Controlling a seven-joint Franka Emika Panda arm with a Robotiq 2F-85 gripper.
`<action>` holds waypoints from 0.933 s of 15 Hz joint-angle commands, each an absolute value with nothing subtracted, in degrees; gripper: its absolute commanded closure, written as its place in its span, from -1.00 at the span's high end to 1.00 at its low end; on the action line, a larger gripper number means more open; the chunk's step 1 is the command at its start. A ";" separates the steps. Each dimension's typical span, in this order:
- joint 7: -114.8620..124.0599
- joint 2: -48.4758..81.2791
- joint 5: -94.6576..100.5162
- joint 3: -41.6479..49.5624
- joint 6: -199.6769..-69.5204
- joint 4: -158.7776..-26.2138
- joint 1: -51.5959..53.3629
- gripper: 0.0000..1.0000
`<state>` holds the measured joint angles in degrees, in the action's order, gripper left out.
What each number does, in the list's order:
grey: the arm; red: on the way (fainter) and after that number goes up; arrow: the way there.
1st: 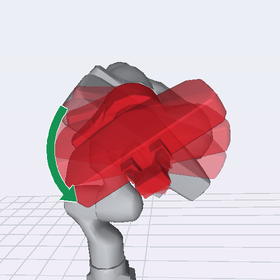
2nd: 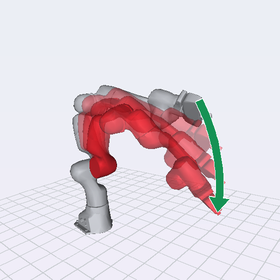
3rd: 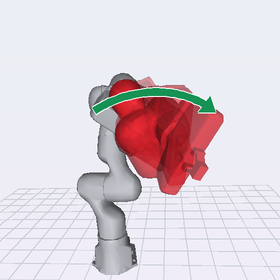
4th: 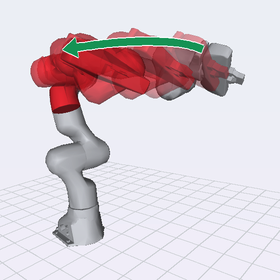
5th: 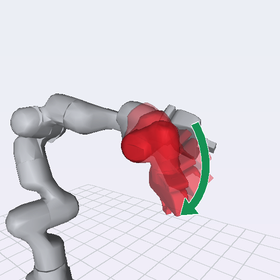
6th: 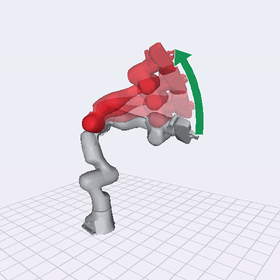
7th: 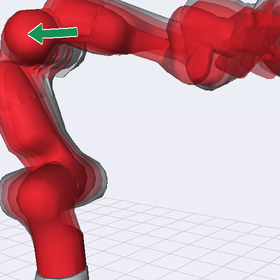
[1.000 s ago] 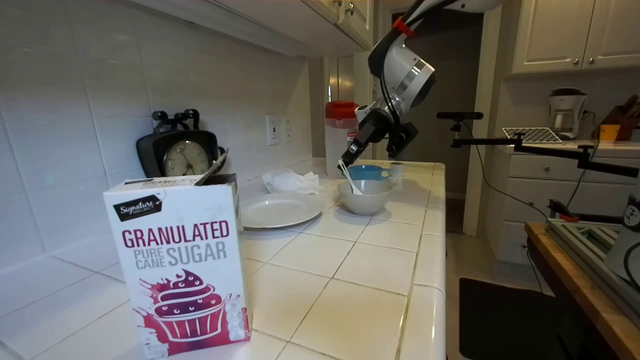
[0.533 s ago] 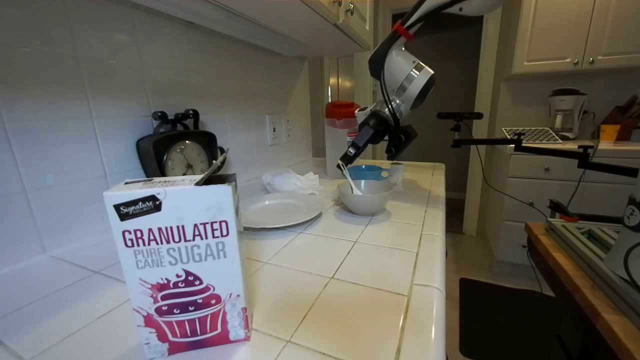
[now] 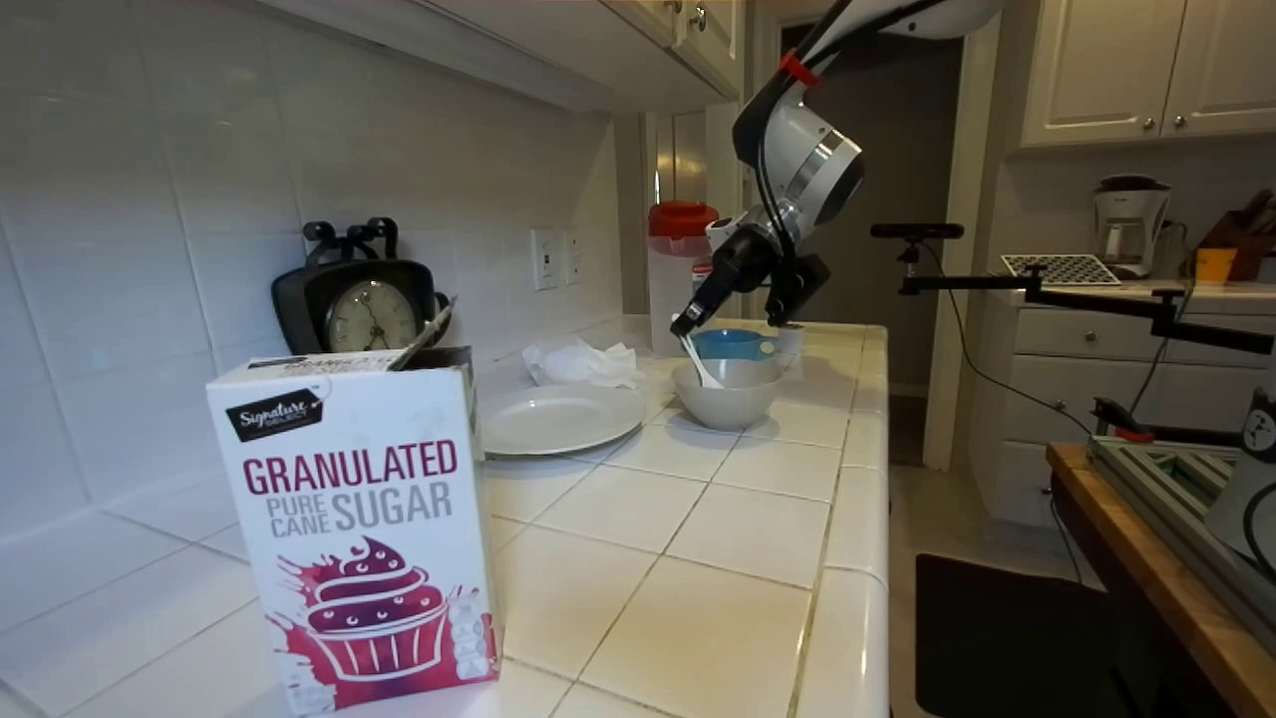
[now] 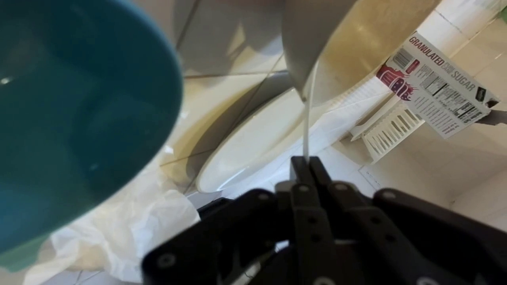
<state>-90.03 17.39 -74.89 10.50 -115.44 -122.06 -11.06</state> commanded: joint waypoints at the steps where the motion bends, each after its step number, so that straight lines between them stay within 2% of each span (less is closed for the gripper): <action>1: -92.78 18.82 -76.89 10.00 -113.18 -120.69 -12.34 -0.99; 14: -95.34 16.21 -76.60 10.11 -112.92 -120.92 -11.87 -0.99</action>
